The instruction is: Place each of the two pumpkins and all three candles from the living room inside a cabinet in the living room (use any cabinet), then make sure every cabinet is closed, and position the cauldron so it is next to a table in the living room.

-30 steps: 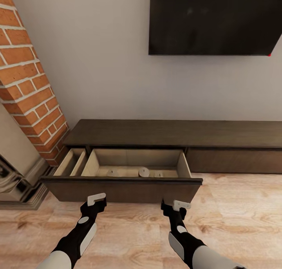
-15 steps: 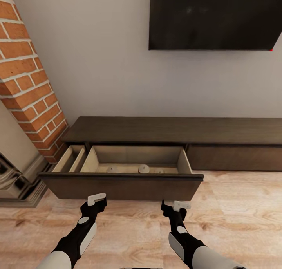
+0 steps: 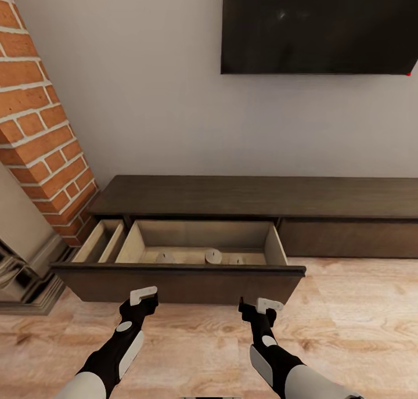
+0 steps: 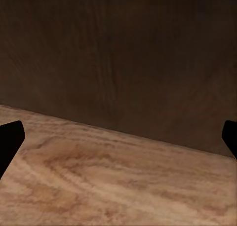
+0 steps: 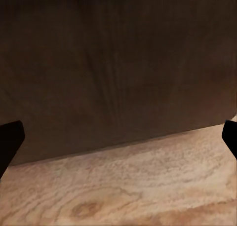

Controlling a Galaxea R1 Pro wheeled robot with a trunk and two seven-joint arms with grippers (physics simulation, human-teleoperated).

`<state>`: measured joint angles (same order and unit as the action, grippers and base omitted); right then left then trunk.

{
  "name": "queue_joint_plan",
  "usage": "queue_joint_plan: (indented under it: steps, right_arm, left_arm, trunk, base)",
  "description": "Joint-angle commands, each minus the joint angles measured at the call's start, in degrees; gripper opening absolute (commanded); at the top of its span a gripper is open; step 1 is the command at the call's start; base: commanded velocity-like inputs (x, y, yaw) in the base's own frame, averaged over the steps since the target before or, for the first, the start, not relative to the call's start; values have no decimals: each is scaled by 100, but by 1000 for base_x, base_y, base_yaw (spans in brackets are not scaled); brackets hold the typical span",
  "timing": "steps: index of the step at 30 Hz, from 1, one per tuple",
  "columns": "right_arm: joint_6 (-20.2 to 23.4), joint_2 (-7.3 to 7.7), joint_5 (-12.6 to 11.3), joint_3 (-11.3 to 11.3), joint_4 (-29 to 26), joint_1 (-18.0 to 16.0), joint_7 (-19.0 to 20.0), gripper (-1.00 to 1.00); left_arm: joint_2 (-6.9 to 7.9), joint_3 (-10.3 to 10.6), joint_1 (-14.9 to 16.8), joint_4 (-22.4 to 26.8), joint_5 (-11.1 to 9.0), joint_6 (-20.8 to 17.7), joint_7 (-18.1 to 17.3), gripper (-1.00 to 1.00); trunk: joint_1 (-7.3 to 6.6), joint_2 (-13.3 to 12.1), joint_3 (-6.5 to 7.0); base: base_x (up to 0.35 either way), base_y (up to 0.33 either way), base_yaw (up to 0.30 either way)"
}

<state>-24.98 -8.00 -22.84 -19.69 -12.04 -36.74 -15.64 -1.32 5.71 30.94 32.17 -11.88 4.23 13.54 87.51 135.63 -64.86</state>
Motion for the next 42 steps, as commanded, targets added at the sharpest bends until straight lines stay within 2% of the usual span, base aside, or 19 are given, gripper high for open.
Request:
queue_joint_plan:
  steps: [1, 10, 22, 42]
  right_arm:
    - [-6, 0, 0, 0, 0, 0, 0, 100]
    - [-16, 0, -1, 0, 0, 0, 0, 100]
    - [-16, 0, -1, 0, 0, 0, 0, 100]
    - [-14, 7, -1, 9, 0, 0, 0, 100]
  left_arm:
    - [0, 0, 0, 0, 1, 3, 0, 100]
    - [0, 0, 0, 0, 1, 7, 0, 100]
    - [0, 0, 0, 0, 4, 4, 0, 100]
    - [0, 0, 0, 0, 1, -2, 0, 100]
  trunk:
    - [0, 0, 0]
    - [0, 0, 0]
    - [0, 0, 0]
    - [0, 0, 0]
  base:
    - [314, 0, 0]
    - [294, 0, 0]
    - [83, 0, 0]
    - [283, 0, 0]
